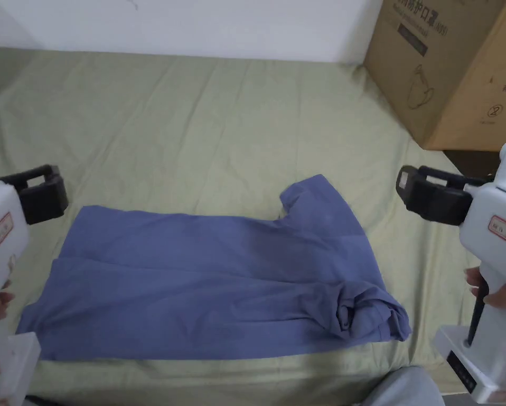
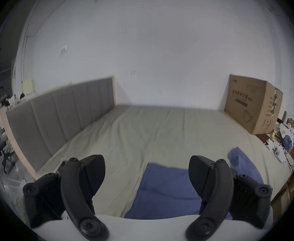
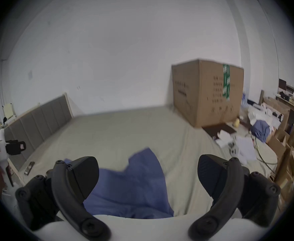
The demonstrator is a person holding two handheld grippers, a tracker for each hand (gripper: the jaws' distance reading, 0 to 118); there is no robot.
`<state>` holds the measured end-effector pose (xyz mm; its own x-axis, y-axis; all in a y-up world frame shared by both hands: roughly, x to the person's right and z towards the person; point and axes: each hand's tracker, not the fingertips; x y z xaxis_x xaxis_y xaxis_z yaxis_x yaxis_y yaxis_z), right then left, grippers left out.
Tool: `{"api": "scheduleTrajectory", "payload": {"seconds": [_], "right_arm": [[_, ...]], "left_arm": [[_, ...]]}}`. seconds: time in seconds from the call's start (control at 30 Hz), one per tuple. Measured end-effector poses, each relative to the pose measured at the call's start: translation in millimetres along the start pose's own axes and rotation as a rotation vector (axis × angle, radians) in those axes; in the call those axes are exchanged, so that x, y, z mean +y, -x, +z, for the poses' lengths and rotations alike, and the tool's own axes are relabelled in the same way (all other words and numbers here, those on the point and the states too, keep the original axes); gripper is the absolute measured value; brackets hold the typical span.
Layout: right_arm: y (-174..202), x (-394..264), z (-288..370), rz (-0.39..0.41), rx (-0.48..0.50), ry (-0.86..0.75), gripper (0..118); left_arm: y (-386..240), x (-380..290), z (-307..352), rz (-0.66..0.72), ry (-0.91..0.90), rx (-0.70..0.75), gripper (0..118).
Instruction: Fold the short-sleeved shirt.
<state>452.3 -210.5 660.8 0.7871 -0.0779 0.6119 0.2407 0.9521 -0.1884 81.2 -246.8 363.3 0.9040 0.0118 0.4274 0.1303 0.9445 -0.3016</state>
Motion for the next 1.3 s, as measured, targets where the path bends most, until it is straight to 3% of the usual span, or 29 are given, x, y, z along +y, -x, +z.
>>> {"api": "scheduleTrajectory", "payload": {"seconds": [0.1, 0.17, 0.2, 0.23, 0.27, 0.3, 0.4, 0.6, 0.7, 0.8, 0.83, 0.9, 0.93, 1.0, 1.3], "right_arm": [[16.8, 2.9, 7.2, 0.032, -0.017, -0.07, 114], [24.8, 0.2, 9.7, 0.03, -0.017, -0.086, 107], [26.3, -1.6, 10.5, 0.016, -0.007, -0.098, 94], [28.1, -2.8, 12.2, -0.007, 0.012, -0.108, 59], [30.4, -3.8, 12.8, -0.02, 0.022, -0.104, 28], [33.8, -4.7, 12.2, -0.021, 0.014, -0.101, 6], [41.4, -8.7, 9.3, 0.024, -0.016, -0.099, 0], [47.2, -14.3, 0.1, 0.0, 0.025, -0.056, 0], [46.1, -17.5, -8.3, -0.02, 0.043, -0.04, 0], [43.8, -21.5, -21.4, -0.039, 0.06, -0.009, 0], [42.8, -22.7, -27.4, -0.044, 0.059, 0.008, 0], [41.5, -25.4, -38.0, -0.045, 0.06, 0.031, 0], [40.1, -26.9, -44.9, -0.044, 0.057, 0.049, 0], [37.4, -30.4, -57.2, -0.04, 0.051, 0.076, 0], [20.1, -54.6, -110.2, -0.061, 0.004, 0.212, 0]], "left_arm": [[-13.4, 1.9, 8.5, -0.008, -0.071, -0.028, 98], [-19.6, 0.0, 11.8, -0.011, -0.072, -0.051, 77], [-22.2, -1.2, 13.3, -0.017, -0.074, -0.059, 57], [-24.6, -2.9, 14.6, -0.025, -0.076, -0.065, 27], [-26.9, -4.9, 14.7, -0.028, -0.076, -0.069, 11], [-28.7, -6.4, 14.1, -0.032, -0.073, -0.077, 5], [-30.4, -7.1, 11.5, -0.048, -0.013, -0.136, 0], [-29.0, 13.7, -15.3, -0.033, 0.126, -0.16, 0], [-27.9, 27.9, -53.0, -0.094, 0.259, -0.118, 0], [-20.4, 33.1, -107.0, -0.048, 0.41, -0.149, 0], [-19.3, 33.7, -126.7, -0.032, 0.456, -0.148, 15], [-16.9, 30.3, -168.9, -0.006, 0.571, -0.151, 85], [-17.4, 25.3, -190.2, -0.01, 0.616, -0.145, 114], [-18.2, 16.4, -221.0, -0.029, 0.65, -0.155, 114], [-12.6, -48.5, -341.5, -0.041, 0.912, 0.046, 111]]}}
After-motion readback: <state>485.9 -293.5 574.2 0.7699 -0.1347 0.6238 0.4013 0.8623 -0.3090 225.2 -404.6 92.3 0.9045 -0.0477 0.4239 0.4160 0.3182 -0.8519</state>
